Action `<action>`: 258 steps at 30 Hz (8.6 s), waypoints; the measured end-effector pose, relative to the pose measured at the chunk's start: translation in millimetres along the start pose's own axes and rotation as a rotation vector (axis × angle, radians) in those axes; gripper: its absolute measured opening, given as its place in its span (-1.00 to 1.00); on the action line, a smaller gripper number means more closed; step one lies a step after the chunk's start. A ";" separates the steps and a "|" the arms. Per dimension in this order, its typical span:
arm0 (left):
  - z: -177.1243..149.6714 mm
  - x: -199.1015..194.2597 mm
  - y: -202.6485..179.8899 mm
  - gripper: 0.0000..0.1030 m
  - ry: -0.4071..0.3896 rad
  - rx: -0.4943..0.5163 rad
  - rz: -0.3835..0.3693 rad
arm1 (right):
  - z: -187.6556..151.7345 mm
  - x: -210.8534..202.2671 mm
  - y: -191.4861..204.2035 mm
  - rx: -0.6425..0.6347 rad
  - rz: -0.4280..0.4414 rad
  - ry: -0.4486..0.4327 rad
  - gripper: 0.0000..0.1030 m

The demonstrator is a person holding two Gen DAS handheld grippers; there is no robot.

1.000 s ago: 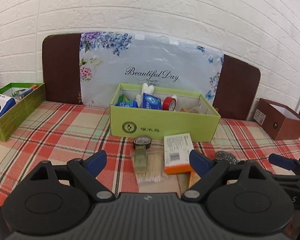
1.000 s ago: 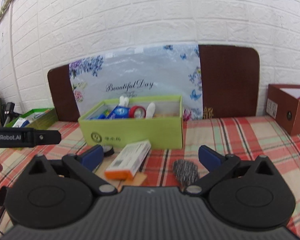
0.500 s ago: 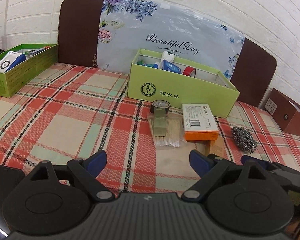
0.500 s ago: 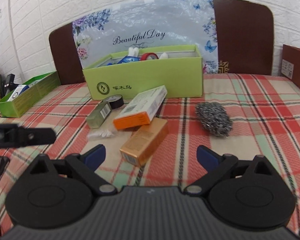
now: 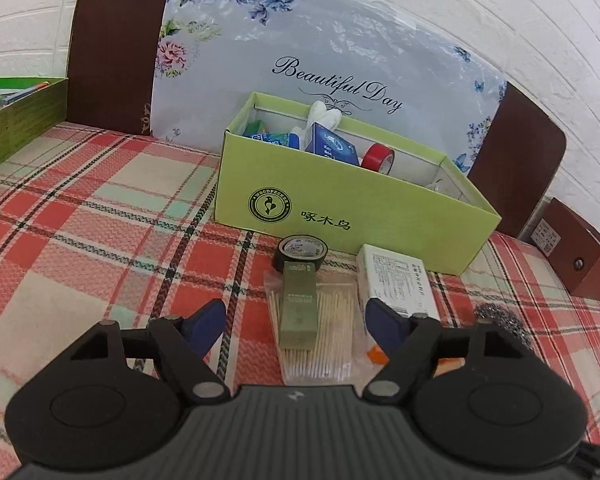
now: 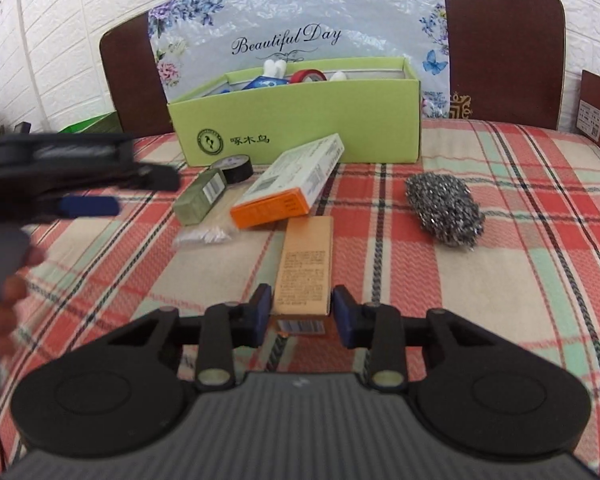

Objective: Organize objects
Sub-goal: 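Grasp the green tube with the left tool while the right tool grasps the second gold box, then drop the green tube into the green box with the left tool while the right tool drops the gold box, then grasp the cotton swab bag with the left tool while the right tool grasps the steel scrubber, then drop the swab bag into the green box with the left tool while the right tool drops the scrubber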

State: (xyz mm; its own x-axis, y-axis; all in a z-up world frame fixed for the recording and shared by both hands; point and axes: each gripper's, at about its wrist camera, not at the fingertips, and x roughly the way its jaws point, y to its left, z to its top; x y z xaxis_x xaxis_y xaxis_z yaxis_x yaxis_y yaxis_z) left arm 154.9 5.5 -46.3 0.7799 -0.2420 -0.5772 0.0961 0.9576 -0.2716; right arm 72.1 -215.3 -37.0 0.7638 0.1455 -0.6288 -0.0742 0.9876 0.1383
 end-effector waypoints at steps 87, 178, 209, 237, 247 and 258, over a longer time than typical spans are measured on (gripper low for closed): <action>141.0 -27.1 -65.5 -0.55 -0.110 0.109 -0.235 | 180.0 -13.3 -21.7 -0.118 0.002 -0.263 -0.41; -15.7 9.3 4.3 0.53 0.095 -0.074 -0.076 | 5.9 -26.0 -59.0 0.012 -0.001 -0.050 -0.50; -39.1 -38.8 10.1 0.17 0.121 0.002 -0.067 | -0.7 -47.5 -27.2 -0.056 -0.014 -0.024 -0.08; -18.0 -69.4 -14.7 -0.77 0.041 0.025 -0.232 | 10.4 -44.7 -9.1 -0.124 0.020 -0.020 -0.42; 70.5 -95.0 -50.6 -0.77 -0.126 0.086 -0.328 | 93.7 -63.3 -24.2 -0.078 0.093 -0.170 -0.42; 152.0 -34.9 -87.8 -0.77 -0.158 0.071 -0.371 | 186.8 -18.0 -47.3 -0.102 -0.008 -0.282 -0.41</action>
State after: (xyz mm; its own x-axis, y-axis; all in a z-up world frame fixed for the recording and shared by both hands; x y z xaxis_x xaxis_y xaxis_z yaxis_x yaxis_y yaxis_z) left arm 213.3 -46.3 114.8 0.7691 -0.5515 -0.3230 0.4271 0.8194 -0.3823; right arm 181.6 -275.7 110.7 0.9115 0.1296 -0.3903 -0.1205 0.9916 0.0477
